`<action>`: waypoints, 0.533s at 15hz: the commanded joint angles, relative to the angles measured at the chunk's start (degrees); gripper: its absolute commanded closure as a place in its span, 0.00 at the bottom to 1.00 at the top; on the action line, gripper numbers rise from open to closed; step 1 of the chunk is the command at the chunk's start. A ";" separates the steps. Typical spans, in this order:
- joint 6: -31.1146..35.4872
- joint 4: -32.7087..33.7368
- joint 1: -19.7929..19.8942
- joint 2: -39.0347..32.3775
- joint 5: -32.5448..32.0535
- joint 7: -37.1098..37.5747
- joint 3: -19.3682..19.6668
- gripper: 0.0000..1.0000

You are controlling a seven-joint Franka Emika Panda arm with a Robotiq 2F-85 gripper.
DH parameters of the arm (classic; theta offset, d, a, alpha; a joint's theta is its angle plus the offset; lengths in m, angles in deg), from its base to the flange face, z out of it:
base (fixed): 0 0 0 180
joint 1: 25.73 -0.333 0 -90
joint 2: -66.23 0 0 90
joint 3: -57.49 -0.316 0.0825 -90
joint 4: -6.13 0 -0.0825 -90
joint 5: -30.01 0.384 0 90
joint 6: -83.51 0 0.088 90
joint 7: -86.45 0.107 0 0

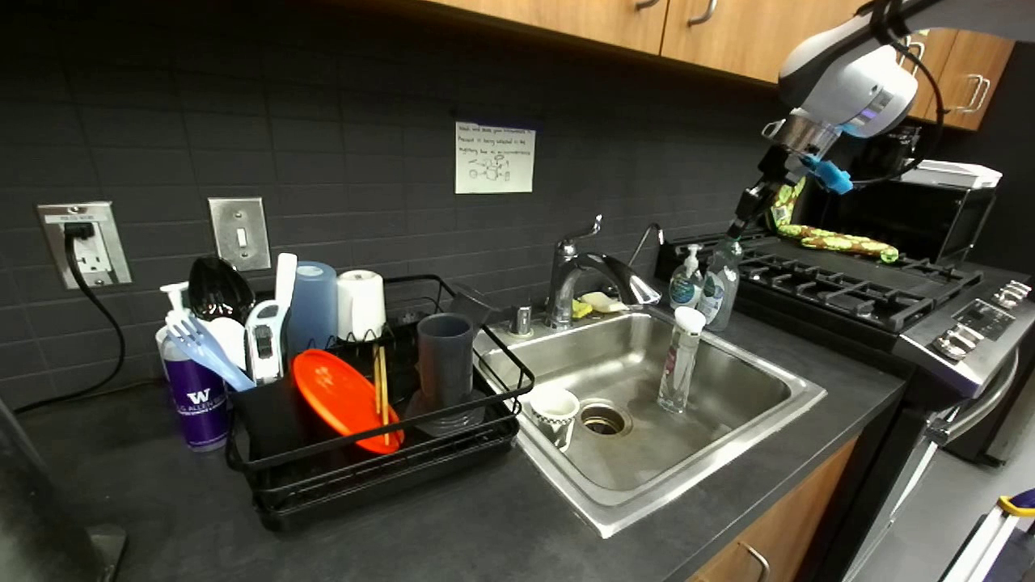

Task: Turn the small faucet to the left, then tap the soap bottle

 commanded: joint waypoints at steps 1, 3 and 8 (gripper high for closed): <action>-2.20 -3.63 -1.50 4.94 -1.74 -1.79 1.73 1.00; -2.80 -5.17 -1.75 6.83 -2.73 -2.00 2.27 1.00; -2.83 -10.24 -2.53 12.27 -7.68 -1.02 3.13 1.00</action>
